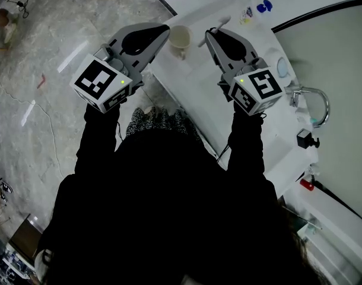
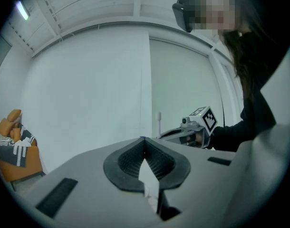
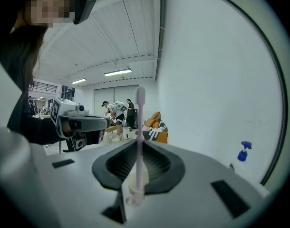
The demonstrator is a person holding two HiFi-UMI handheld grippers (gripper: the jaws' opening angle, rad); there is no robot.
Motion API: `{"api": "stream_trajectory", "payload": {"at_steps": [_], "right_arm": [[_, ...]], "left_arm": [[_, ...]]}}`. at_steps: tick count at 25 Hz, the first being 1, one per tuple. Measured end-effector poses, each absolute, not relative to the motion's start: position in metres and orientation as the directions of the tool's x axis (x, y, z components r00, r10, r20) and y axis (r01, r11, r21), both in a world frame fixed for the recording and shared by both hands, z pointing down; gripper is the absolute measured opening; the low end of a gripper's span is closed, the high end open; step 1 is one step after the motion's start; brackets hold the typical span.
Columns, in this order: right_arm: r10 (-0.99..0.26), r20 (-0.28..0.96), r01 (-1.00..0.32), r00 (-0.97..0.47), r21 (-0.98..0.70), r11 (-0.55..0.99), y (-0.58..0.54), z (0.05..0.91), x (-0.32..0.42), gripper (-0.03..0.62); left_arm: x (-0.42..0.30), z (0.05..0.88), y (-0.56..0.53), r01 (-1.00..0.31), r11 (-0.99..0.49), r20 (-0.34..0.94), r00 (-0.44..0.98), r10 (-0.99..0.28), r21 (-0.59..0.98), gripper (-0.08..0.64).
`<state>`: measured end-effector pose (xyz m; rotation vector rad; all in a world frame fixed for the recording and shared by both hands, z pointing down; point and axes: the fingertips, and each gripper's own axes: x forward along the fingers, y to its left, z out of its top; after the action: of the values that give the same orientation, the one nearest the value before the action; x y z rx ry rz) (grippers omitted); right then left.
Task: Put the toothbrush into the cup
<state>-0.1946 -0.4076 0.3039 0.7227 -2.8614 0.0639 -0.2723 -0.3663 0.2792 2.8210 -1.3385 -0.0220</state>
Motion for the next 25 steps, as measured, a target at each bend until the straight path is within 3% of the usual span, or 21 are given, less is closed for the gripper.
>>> {"api": "stream_trajectory", "payload": {"at_steps": [13, 25], "right_arm": [[-0.534, 0.158, -0.543, -0.831, -0.018, 0.840, -0.426, 0.321, -0.226, 0.046], [-0.558, 0.218, -0.581, -0.801, -0.060, 0.811, -0.434, 0.371, -0.238, 0.046]], "left_arm": [[-0.306, 0.284, -0.374, -0.776, -0.629, -0.018, 0.629, -0.777, 0.041, 0.008], [-0.322, 0.290, -0.379, -0.771, -0.636, -0.017, 0.636, -0.772, 0.045, 0.008]]}}
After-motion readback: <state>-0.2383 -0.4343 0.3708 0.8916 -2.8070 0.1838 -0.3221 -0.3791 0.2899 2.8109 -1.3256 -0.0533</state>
